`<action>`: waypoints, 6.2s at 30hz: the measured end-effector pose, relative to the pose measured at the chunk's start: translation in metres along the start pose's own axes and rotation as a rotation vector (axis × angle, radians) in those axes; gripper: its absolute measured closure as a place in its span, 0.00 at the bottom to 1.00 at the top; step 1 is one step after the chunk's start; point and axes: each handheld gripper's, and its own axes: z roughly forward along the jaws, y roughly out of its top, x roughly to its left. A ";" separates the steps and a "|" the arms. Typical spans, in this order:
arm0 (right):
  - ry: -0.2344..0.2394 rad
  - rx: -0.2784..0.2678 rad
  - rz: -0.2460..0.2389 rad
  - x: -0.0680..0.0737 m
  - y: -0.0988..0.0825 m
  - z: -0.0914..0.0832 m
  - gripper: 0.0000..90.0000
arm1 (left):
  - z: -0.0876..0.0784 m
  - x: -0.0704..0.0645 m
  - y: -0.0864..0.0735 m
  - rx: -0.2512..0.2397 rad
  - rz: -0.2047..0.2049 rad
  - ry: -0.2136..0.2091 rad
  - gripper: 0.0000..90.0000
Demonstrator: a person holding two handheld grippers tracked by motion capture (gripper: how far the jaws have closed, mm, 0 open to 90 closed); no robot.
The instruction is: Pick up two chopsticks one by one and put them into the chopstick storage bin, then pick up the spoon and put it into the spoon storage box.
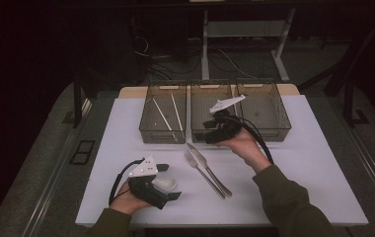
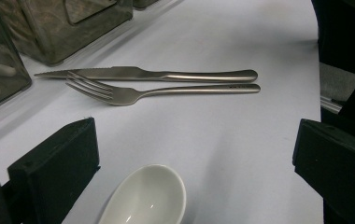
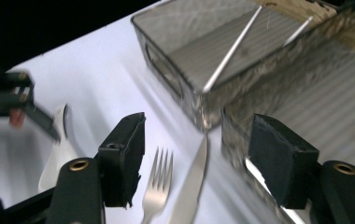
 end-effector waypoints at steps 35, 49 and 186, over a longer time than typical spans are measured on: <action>-0.148 -0.134 0.077 -0.026 -0.168 -0.119 0.23 | -0.009 0.003 -0.001 0.009 0.003 0.057 0.00; -0.187 -0.088 0.064 -0.019 -0.206 -0.123 0.21 | -0.023 0.025 0.004 0.006 -0.005 0.120 0.08; -0.179 -0.093 0.020 -0.013 -0.205 -0.126 0.21 | 0.012 0.013 0.014 0.304 0.019 0.060 0.90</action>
